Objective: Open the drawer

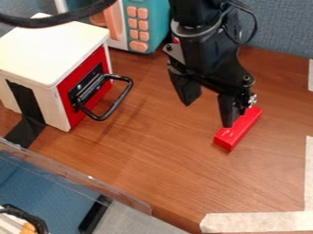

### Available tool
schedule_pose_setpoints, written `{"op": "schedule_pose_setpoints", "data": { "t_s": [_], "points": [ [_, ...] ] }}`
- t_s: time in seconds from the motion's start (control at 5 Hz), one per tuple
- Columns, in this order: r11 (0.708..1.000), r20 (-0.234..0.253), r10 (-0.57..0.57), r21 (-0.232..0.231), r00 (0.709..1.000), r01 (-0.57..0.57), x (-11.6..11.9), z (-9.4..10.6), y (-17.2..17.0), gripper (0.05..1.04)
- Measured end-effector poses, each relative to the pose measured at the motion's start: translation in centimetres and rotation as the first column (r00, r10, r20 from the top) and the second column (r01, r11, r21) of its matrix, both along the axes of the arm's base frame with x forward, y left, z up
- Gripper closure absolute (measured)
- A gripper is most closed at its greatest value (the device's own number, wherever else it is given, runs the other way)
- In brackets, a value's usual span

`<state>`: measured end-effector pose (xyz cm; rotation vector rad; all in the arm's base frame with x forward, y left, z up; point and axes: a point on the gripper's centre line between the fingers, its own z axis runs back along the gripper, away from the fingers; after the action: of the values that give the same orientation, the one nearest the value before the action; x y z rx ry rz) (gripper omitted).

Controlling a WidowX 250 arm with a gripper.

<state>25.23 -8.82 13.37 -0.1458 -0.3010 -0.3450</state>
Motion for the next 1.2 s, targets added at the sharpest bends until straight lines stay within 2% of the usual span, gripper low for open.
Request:
{"op": "schedule_pose_setpoints", "data": {
  "t_s": [0.2,0.6,0.8,1.0,1.2],
  "points": [
    [1.000,-0.021,0.004,0.007,1.000,-0.004,-0.2,-0.7,0.1,0.083],
    [0.994,0.033,0.051,0.094,0.998,-0.054,-0.4,-2.5,2.9,0.083],
    [0.982,0.099,0.072,0.167,0.992,-0.088,0.0,-3.5,4.8,0.083],
    [0.963,0.186,0.109,0.225,0.976,-0.150,0.9,-4.2,7.0,0.083],
    [0.949,0.207,0.139,0.252,0.968,-0.190,1.8,-5.1,8.6,0.083]
  ]
}}
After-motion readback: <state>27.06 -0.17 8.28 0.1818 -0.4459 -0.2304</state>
